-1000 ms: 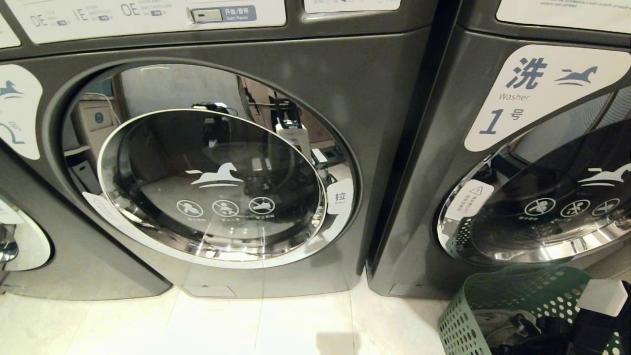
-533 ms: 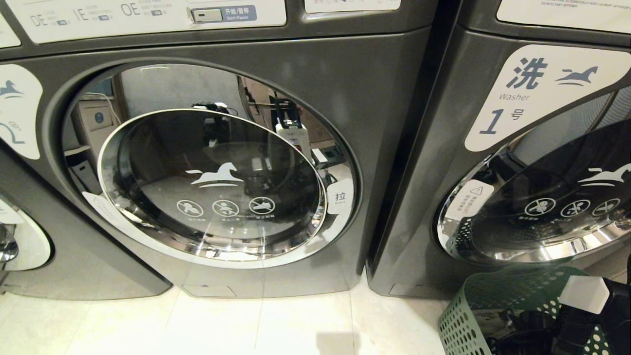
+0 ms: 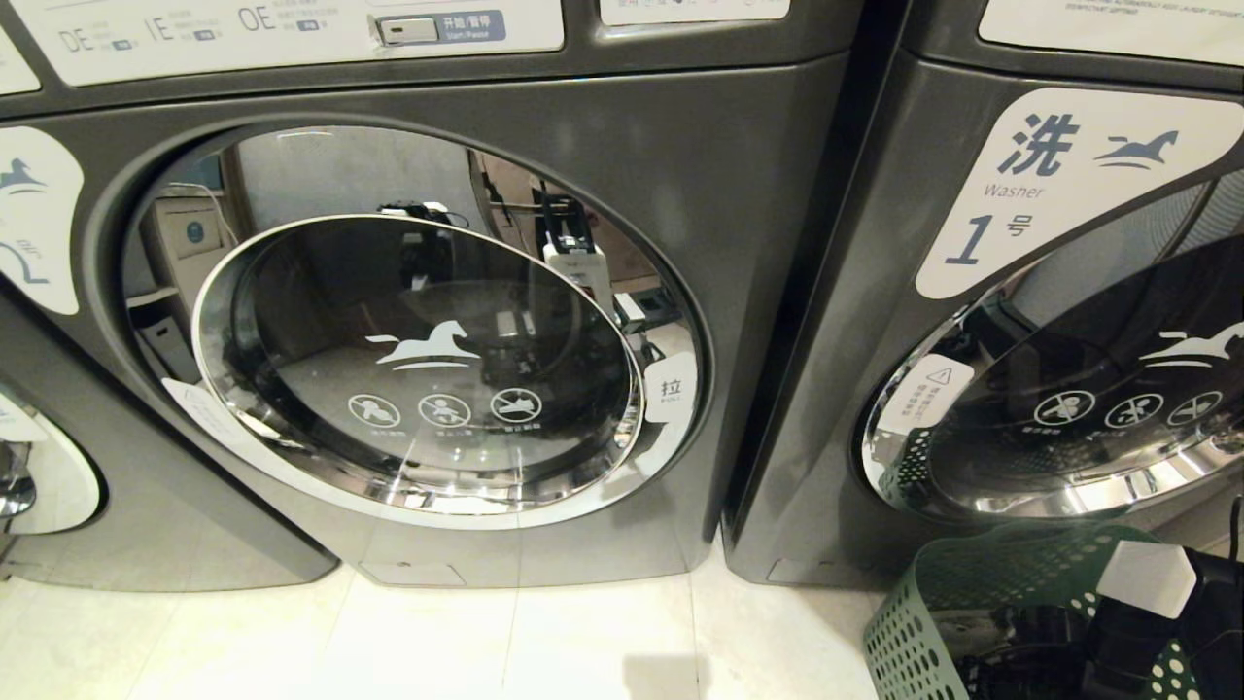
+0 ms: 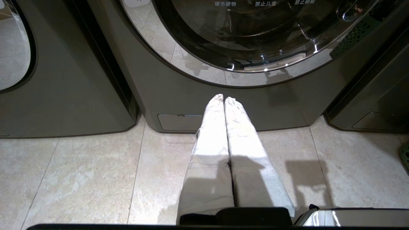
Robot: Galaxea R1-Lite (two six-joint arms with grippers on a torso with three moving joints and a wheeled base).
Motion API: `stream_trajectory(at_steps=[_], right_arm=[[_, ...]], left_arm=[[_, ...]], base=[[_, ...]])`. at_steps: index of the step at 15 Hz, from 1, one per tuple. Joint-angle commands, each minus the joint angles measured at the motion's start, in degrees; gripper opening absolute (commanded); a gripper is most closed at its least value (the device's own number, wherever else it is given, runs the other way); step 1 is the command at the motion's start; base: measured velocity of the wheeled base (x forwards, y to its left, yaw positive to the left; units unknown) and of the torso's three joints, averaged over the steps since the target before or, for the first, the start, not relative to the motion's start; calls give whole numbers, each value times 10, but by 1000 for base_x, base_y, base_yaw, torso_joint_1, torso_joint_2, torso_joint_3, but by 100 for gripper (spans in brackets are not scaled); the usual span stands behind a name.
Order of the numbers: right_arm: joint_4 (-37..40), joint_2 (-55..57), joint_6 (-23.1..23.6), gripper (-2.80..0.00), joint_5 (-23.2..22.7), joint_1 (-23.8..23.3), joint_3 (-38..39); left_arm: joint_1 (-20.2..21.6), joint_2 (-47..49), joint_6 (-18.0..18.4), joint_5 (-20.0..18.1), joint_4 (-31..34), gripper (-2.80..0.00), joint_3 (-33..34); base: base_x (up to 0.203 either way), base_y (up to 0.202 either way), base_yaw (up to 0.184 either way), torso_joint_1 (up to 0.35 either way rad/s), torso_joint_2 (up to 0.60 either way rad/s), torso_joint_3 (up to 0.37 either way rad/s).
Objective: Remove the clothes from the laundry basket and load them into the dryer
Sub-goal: Take the clothes out of the basket
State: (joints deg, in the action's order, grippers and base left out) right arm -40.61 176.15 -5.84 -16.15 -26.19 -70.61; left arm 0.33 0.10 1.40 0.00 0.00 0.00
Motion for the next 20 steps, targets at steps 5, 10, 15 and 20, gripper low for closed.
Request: stream_trajectory(at_steps=[5, 10, 15, 20], right_arm=[[31, -1, -40, -280, 24, -8, -19], [46, -1, -44, -280, 24, -28, -25], [51, -24, -44, -280, 37, -34, -14], [45, -22, -43, -280, 48, -33, -19]], left_arm=[[0, 0, 0, 0, 0, -280, 0], [0, 0, 0, 0, 0, -280, 0], [0, 0, 0, 0, 0, -280, 0], [0, 0, 0, 0, 0, -280, 0]], base=[[0, 0, 0, 0, 0, 0], [0, 0, 0, 0, 0, 0], [0, 0, 0, 0, 0, 0], [0, 0, 0, 0, 0, 0]])
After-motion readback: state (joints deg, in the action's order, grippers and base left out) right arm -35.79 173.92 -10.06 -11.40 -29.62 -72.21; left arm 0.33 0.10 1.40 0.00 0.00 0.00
